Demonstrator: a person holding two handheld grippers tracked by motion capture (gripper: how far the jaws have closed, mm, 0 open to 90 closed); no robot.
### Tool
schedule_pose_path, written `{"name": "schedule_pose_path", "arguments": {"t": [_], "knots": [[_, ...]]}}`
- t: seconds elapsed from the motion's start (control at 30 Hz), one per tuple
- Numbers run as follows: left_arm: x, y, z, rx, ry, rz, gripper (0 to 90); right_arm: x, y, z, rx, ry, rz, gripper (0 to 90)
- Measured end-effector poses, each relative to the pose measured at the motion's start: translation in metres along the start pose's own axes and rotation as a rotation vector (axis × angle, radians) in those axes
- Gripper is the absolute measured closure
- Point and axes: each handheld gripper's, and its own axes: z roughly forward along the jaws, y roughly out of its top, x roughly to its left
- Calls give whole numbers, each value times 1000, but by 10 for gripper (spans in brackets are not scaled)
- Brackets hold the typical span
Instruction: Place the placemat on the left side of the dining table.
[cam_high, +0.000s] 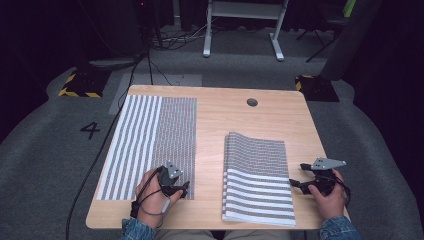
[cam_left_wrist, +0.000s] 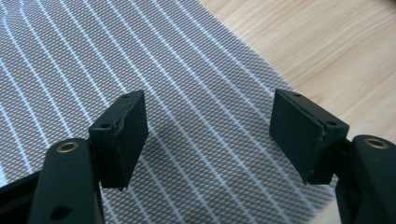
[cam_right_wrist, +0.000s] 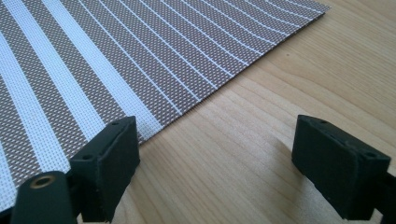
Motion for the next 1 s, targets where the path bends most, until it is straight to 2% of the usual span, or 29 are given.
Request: {"name": "schedule_pose_path", "arguments": {"t": [0.03, 0.1, 0.2, 0.23, 0.3, 0.4, 0.57, 0.6, 0.67, 0.83, 0.9, 0.93, 1.0], "knots": [[-2, 1, -2, -10, 1, 4, 282, 0, 0, 0, 0, 0, 0, 152], [-7, 2, -6, -35, -26, 12, 281, 0, 0, 0, 2, 0, -2, 152], [-17, 3, -14, -81, -82, 25, 281, 0, 0, 0, 5, 1, -3, 152], [-22, 3, -16, -90, -114, 39, 281, 0, 0, 0, 5, 1, -3, 152], [-32, 4, -19, -118, -150, 73, 282, 0, 0, 0, 5, 1, -2, 152], [-47, 5, -21, -134, -211, 121, 281, 0, 0, 0, 4, 0, -3, 152], [-70, 4, -20, -136, -279, 183, 279, 0, 0, 0, 5, 1, -3, 152], [-74, 4, -19, -133, -307, 194, 278, 0, 0, 0, 5, 1, -2, 152], [-79, 3, -17, -130, -321, 226, 277, 0, 0, 0, 5, 2, -3, 152], [-88, -3, -8, -111, -393, 285, 280, 0, 0, 0, 4, 3, -3, 152], [-89, -7, -3, -82, -405, 311, 273, 0, 0, 0, 4, 3, -3, 152], [-90, -9, 0, -77, -390, 328, 271, 0, 0, 0, 4, 3, -2, 152], [-91, -12, 4, -73, -393, 356, 269, 0, 0, 0, 4, 3, -3, 152]]}}
